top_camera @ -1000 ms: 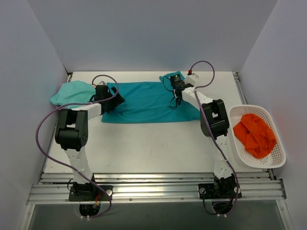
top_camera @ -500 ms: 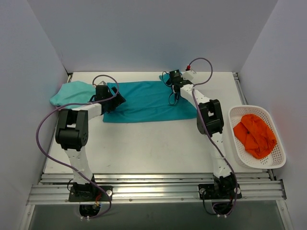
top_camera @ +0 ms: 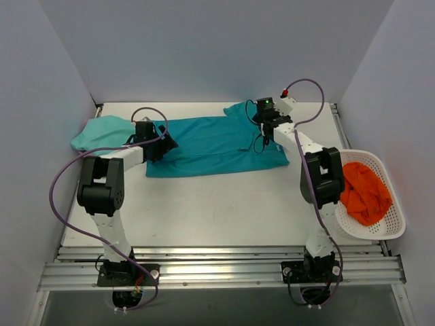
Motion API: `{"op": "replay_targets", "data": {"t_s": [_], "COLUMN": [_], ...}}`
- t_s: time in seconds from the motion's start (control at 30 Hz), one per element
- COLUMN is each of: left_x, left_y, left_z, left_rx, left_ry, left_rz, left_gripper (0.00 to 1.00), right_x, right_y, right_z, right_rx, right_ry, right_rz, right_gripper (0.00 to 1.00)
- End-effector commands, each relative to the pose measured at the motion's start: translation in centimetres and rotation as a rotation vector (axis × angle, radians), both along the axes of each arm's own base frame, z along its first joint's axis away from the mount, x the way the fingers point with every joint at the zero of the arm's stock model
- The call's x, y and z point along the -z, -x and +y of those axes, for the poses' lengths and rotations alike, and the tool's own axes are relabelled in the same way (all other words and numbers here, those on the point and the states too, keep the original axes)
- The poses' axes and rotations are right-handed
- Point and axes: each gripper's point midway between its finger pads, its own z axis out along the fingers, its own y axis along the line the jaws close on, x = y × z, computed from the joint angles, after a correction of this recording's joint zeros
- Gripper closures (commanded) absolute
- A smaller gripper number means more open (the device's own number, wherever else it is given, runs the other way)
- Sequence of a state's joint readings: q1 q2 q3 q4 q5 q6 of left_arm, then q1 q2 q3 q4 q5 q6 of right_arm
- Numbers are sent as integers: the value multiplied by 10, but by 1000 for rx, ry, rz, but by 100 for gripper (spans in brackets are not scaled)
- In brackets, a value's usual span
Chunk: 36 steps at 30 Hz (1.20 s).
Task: Fold and stack the t-shirts
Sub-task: Fold the tshirt
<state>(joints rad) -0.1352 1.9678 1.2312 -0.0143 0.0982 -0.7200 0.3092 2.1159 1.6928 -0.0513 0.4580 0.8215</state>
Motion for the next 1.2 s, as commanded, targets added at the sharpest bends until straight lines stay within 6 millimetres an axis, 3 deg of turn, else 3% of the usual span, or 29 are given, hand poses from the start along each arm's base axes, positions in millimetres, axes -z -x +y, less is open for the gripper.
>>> {"op": "replay_targets", "data": {"t_s": [0.0,0.03,0.13,0.27,0.37,0.53,0.67,0.83,1.17], "left_x": [-21,-23,-28,-24,-21,-16,-15,-11,-1], "left_y": [8,10,15,21,24,28,28,27,27], "left_z": [2,1,0,0,1,2,2,0,-1], "left_rx": [5,7,7,7,8,11,17,24,31], "left_ry": [-14,-13,-15,-15,-17,-23,-27,-18,-10], "left_rz": [-14,-16,-26,-18,-14,-6,-5,-4,16], "left_gripper": [6,6,6,6,6,6,6,6,6], "right_x": [-9,-2,19,38,54,62,61,61,69], "right_y": [21,29,52,65,68,67,68,77,83], "right_z": [17,24,38,54,62,75,70,48,34], "right_rx": [-68,-74,-98,-112,-119,-125,-98,-46,-17], "right_ry": [-97,-106,-82,-55,-54,-39,-12,34,60], "right_rz": [-72,-59,-13,43,72,94,100,119,141], "right_gripper": [76,100,100,100,100,100,100,100,100]}}
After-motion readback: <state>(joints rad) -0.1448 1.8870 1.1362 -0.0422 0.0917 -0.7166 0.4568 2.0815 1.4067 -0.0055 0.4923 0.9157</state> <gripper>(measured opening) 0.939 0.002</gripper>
